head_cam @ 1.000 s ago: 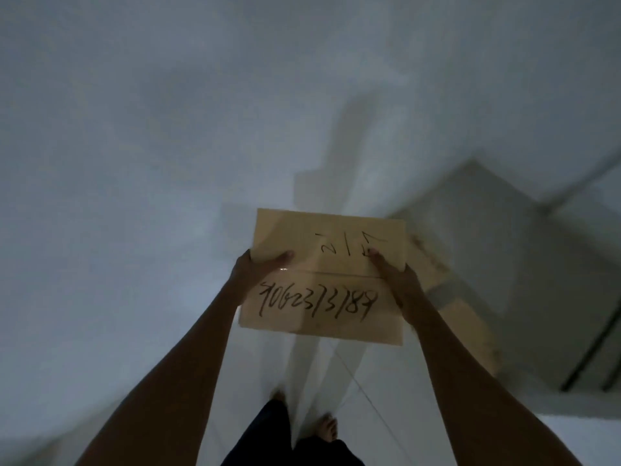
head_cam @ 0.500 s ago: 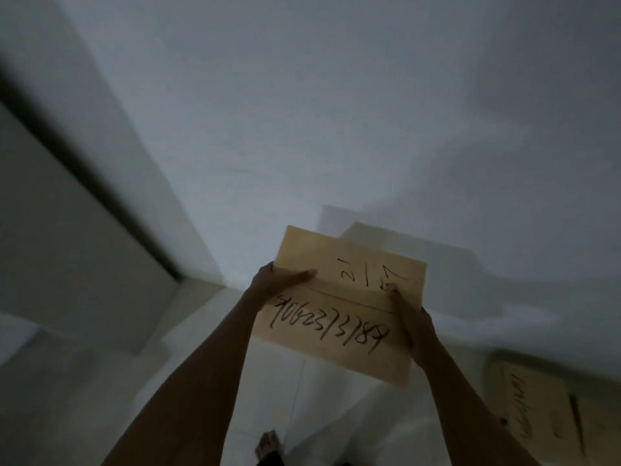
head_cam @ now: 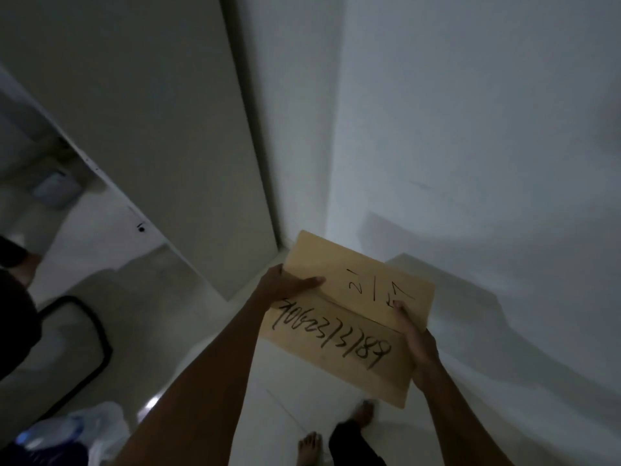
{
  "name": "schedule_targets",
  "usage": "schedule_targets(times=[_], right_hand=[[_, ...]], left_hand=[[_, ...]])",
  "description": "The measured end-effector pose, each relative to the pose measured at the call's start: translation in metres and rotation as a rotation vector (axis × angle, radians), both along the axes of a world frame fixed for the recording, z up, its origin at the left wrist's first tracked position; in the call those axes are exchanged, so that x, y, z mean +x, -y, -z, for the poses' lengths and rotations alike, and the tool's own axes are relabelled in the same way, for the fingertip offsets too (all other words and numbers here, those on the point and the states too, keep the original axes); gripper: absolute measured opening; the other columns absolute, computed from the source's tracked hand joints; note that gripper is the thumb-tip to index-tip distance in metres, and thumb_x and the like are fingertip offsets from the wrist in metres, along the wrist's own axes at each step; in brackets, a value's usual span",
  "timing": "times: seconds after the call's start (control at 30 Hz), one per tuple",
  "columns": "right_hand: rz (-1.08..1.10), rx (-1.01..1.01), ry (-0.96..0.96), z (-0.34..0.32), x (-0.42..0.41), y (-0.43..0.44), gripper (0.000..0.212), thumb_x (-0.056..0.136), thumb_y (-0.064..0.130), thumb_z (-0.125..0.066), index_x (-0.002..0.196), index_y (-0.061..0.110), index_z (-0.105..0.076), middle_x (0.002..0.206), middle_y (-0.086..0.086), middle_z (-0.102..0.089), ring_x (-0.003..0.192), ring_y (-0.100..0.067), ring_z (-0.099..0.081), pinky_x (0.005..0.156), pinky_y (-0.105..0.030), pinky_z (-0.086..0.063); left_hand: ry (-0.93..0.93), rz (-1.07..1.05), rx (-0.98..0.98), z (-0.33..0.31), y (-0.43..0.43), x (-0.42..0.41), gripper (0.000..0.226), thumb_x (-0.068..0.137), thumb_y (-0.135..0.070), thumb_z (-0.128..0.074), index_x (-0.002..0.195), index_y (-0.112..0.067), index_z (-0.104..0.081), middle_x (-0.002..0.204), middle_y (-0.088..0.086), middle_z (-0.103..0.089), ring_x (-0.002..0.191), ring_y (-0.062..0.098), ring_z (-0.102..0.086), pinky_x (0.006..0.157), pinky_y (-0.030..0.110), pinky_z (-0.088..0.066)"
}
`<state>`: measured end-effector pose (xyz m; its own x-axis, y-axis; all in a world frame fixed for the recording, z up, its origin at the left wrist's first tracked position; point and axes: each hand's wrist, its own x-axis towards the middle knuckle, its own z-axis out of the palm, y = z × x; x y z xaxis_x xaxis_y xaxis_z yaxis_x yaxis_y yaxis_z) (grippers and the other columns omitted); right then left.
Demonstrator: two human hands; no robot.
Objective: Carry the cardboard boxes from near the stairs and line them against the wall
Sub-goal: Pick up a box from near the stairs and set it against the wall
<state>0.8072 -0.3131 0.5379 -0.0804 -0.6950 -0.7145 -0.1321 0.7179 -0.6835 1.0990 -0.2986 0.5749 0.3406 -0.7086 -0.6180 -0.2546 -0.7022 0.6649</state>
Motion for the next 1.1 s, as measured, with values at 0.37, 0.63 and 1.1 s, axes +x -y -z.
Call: schedule_targets(times=[0.37,0.63,1.1], right_hand=[[-0.026,0.118,-0.019,0.085,0.107,0.084,0.083,0.08,0.069,-0.071,0.144,0.019,-0.056,0.119,-0.015,-0.068,0.108,-0.039,-0.064,0.101,-0.063,-0.051],[0.043,0.156,0.007,0.203,0.174,0.129,0.071,0.085,0.062,-0.07,0.139,0.018,-0.058,0.118,-0.017,-0.073,0.106,-0.041,-0.069,0.093,-0.063,-0.057],[0.159,0.171,-0.009,0.483,0.267,0.18,0.059,0.069,0.066,-0.077,0.115,0.03,-0.068,0.103,-0.007,-0.08,0.094,-0.034,-0.076,0.076,-0.054,-0.065]], left_hand=[[0.183,-0.091,0.048,0.083,0.084,0.096,0.122,0.035,-0.089,-0.07,0.136,-0.023,-0.053,0.126,0.001,-0.067,0.104,0.02,-0.065,0.089,0.037,-0.056],[0.248,-0.059,0.072,0.201,0.15,0.157,0.108,0.038,-0.091,-0.069,0.127,-0.03,-0.058,0.087,-0.016,-0.06,0.063,-0.007,-0.053,0.048,0.015,-0.04],[0.385,0.398,0.12,0.494,0.234,0.256,0.07,0.083,-0.059,-0.068,0.132,-0.013,-0.048,0.114,0.008,-0.068,0.096,0.025,-0.069,0.083,0.039,-0.059]])
